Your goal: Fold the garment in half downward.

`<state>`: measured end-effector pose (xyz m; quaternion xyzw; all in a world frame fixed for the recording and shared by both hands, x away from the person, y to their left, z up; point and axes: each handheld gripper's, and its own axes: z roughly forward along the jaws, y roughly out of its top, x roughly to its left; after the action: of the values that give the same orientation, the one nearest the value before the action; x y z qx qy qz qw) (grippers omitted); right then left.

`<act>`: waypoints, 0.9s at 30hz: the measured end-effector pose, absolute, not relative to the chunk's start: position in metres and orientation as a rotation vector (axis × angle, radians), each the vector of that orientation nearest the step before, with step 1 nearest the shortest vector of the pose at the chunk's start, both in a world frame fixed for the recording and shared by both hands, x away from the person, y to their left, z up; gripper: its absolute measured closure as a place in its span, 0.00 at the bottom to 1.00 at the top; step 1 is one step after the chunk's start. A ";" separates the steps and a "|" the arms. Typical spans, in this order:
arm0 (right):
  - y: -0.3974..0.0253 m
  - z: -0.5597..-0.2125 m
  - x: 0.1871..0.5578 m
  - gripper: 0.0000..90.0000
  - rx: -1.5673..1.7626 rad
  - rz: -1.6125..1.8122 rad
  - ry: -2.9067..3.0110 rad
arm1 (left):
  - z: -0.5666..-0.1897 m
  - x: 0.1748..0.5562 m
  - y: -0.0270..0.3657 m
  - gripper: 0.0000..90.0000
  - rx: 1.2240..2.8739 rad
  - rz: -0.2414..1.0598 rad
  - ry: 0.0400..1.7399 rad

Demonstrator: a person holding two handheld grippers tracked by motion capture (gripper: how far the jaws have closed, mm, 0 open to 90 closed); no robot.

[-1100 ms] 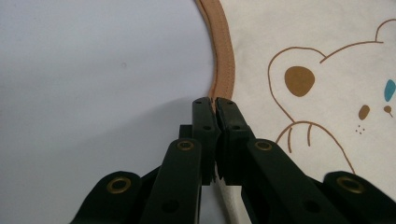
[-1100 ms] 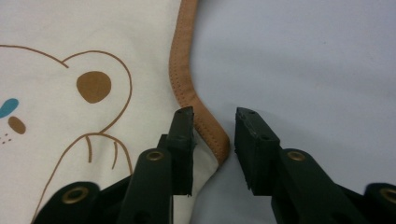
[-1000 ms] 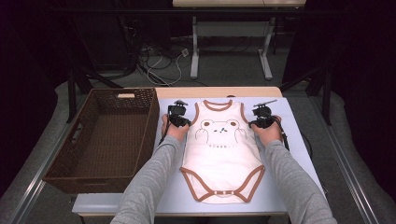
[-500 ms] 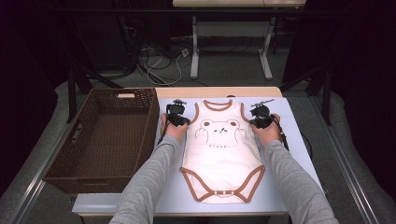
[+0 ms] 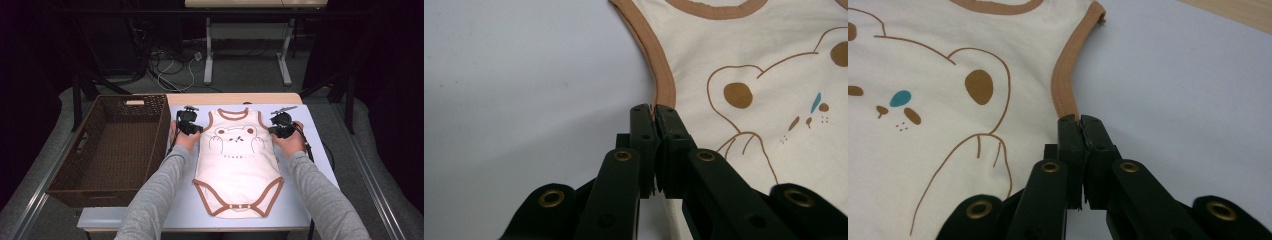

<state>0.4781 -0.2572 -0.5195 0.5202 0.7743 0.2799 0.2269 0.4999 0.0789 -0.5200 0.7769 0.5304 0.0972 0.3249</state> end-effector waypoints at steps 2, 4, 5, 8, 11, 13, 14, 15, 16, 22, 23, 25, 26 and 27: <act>-0.257 -0.518 0.476 0.98 1.433 0.780 2.136 | -0.519 0.498 0.079 0.97 2.046 0.255 1.378; -0.256 -0.518 0.473 0.98 1.426 0.780 2.144 | -0.518 0.494 0.079 0.97 2.038 0.251 1.380; -0.256 -0.517 0.472 0.98 1.416 0.787 2.147 | -0.518 0.493 0.080 0.97 2.042 0.251 1.374; -0.257 -0.516 0.469 0.98 1.421 0.801 2.151 | -0.517 0.490 0.083 0.97 2.045 0.260 1.376; -0.260 -0.515 0.467 0.98 1.425 0.813 2.148 | -0.517 0.487 0.085 0.97 2.050 0.265 1.377; -0.262 -0.514 0.465 0.98 1.434 0.819 2.144 | -0.516 0.485 0.085 0.97 2.039 0.264 1.381; -0.262 -0.514 0.465 0.98 1.438 0.827 2.146 | -0.516 0.485 0.086 0.97 2.041 0.263 1.377; -0.263 -0.513 0.463 0.98 1.441 0.829 2.146 | -0.516 0.484 0.086 0.97 2.047 0.266 1.370; -0.263 -0.513 0.463 0.98 1.441 0.836 2.143 | -0.515 0.483 0.086 0.97 2.046 0.268 1.372; -0.267 -0.512 0.456 0.98 1.437 0.858 2.147 | -0.513 0.479 0.088 0.97 2.049 0.265 1.355; -0.268 -0.511 0.455 0.98 1.426 0.858 2.155 | -0.513 0.478 0.088 0.97 2.045 0.257 1.360; -0.268 -0.511 0.453 0.98 1.423 0.864 2.164 | -0.513 0.476 0.088 0.97 2.045 0.254 1.363; -0.269 -0.511 0.452 0.98 1.422 0.865 2.171 | -0.513 0.475 0.088 0.97 2.047 0.251 1.363; -0.269 -0.511 0.450 0.98 1.424 0.866 2.174 | -0.512 0.474 0.088 0.97 2.053 0.254 1.363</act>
<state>0.4505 -0.2685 -0.5110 0.5093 0.7776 0.3098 0.1998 0.4737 0.0881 -0.5124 0.7835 0.5202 0.0967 0.3259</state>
